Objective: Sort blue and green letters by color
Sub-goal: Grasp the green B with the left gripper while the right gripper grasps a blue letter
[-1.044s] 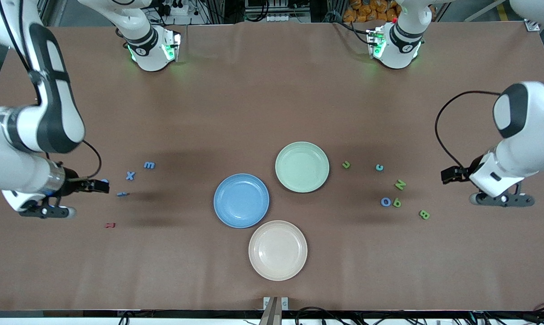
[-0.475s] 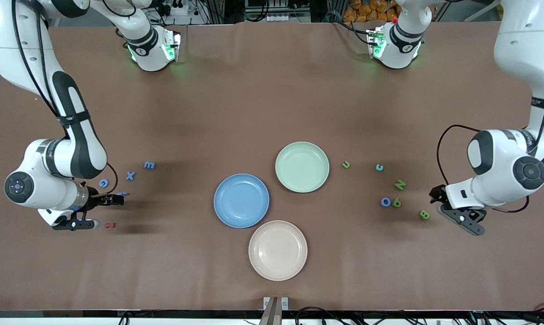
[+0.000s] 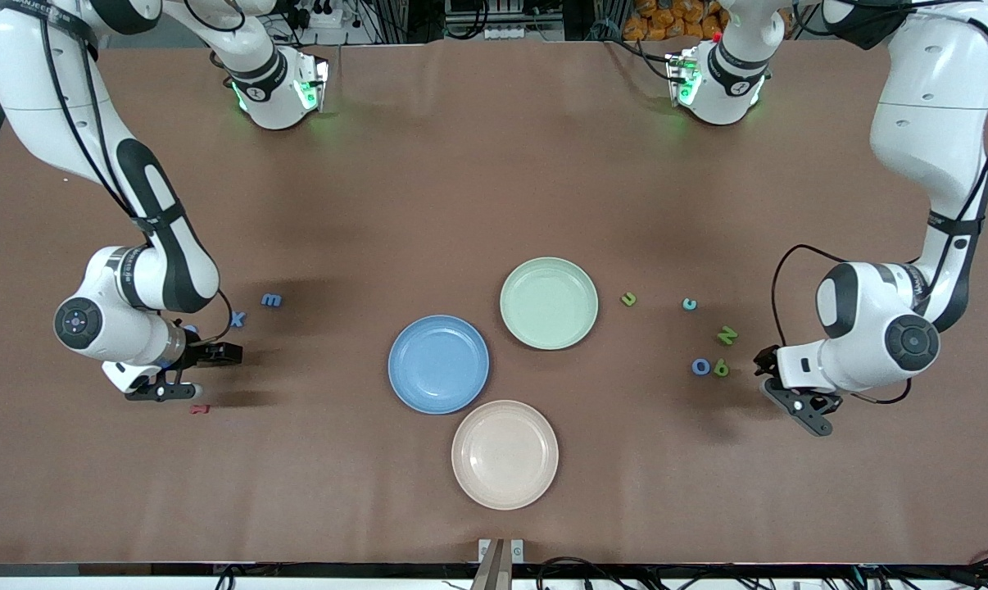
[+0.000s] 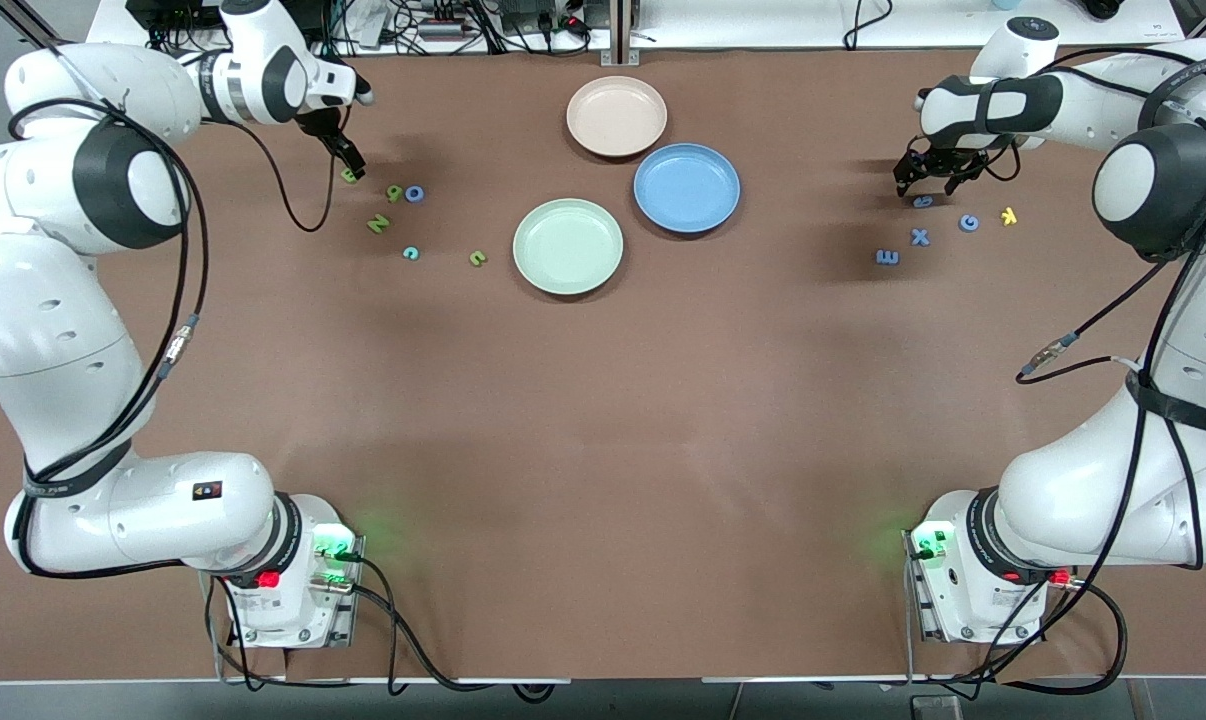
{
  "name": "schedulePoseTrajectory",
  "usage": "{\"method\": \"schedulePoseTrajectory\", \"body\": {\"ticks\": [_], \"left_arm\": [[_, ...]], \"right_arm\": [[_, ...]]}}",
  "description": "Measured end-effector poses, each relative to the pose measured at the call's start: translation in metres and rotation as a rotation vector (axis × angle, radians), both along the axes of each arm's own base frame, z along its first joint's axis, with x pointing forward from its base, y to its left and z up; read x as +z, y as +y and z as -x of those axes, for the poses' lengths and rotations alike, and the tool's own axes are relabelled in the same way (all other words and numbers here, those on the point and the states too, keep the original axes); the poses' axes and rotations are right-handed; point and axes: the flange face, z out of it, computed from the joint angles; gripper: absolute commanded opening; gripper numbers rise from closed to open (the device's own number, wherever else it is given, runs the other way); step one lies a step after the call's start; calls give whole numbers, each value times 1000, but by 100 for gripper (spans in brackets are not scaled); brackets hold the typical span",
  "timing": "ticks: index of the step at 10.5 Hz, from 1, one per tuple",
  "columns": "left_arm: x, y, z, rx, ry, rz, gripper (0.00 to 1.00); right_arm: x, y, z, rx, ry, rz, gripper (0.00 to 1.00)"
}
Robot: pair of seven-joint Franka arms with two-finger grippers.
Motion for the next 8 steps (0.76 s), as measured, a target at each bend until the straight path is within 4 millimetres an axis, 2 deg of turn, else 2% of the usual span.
{"method": "schedulePoseTrajectory", "body": {"ticks": [3,8], "left_arm": [[-7,-1,-2,0,4,1,82],[-19,4,-3,-5,4,-11,69]], "right_arm": [[4,6,9,18,7,-2,100],[0,4,14,15,12,-2,100]]}}
